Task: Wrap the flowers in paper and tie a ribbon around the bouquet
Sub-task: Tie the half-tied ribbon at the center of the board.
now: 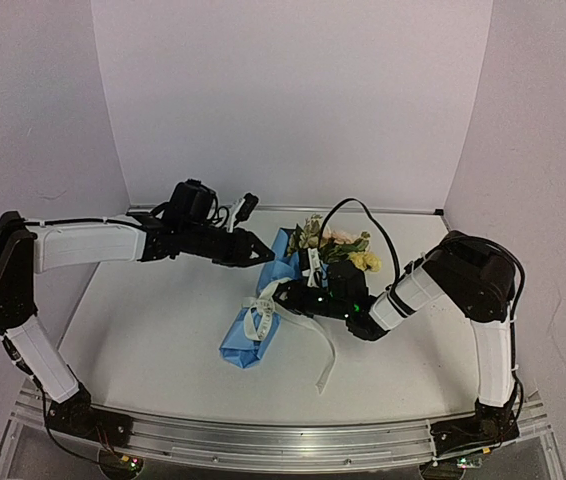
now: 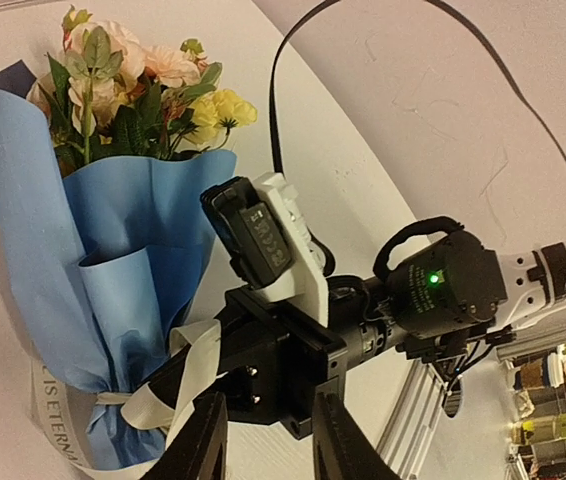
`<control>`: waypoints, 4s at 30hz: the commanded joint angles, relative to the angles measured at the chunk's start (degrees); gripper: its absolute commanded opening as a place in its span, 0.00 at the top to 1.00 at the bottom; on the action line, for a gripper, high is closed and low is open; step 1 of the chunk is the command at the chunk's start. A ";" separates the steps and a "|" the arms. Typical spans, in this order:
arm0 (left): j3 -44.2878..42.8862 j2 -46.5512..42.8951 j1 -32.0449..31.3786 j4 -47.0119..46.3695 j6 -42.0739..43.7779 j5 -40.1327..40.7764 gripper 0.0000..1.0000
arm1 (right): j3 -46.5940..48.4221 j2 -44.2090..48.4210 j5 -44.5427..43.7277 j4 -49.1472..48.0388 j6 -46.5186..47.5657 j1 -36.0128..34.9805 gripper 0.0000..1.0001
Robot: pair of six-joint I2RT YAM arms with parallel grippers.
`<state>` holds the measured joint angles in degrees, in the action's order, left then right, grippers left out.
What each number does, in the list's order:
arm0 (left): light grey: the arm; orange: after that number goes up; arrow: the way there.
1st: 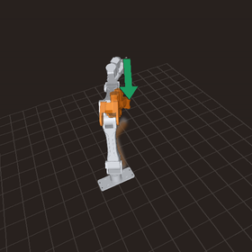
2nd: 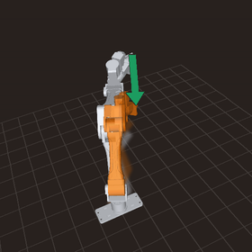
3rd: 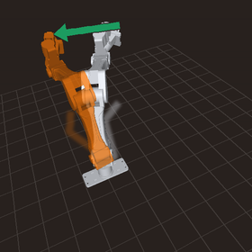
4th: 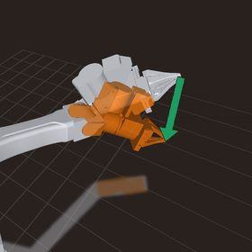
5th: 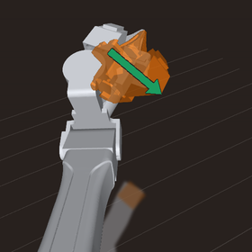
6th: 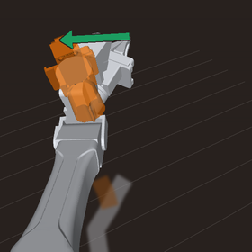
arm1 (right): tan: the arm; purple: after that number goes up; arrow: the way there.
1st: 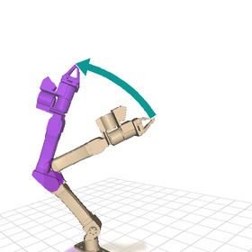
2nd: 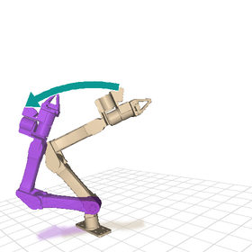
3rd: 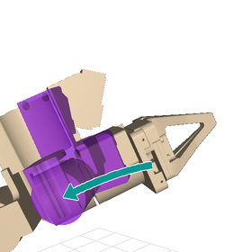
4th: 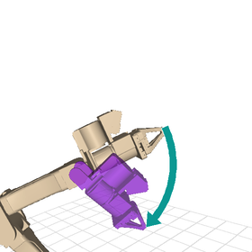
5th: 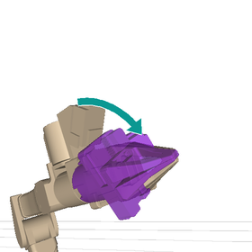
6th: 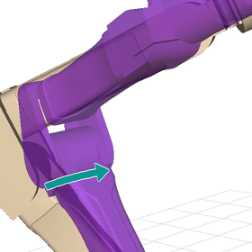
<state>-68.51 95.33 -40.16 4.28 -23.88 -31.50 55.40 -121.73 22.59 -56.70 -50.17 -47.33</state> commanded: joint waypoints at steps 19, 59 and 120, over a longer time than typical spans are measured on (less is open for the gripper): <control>-1.96 8.27 -3.18 3.34 1.54 -7.42 0.83 | 3.11 -1.03 0.12 -1.22 -0.53 -0.14 1.00; 1.39 7.18 1.27 1.07 -6.49 1.35 0.48 | 3.70 0.43 0.13 -2.46 -2.44 -0.17 1.00; 5.75 7.45 3.07 -11.04 -12.02 -2.33 1.00 | 0.76 8.76 -1.65 13.58 -2.51 -0.34 0.82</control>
<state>-63.60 106.04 -37.12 -2.06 -36.01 -34.11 58.09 -118.49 22.11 -45.02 -53.82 -47.29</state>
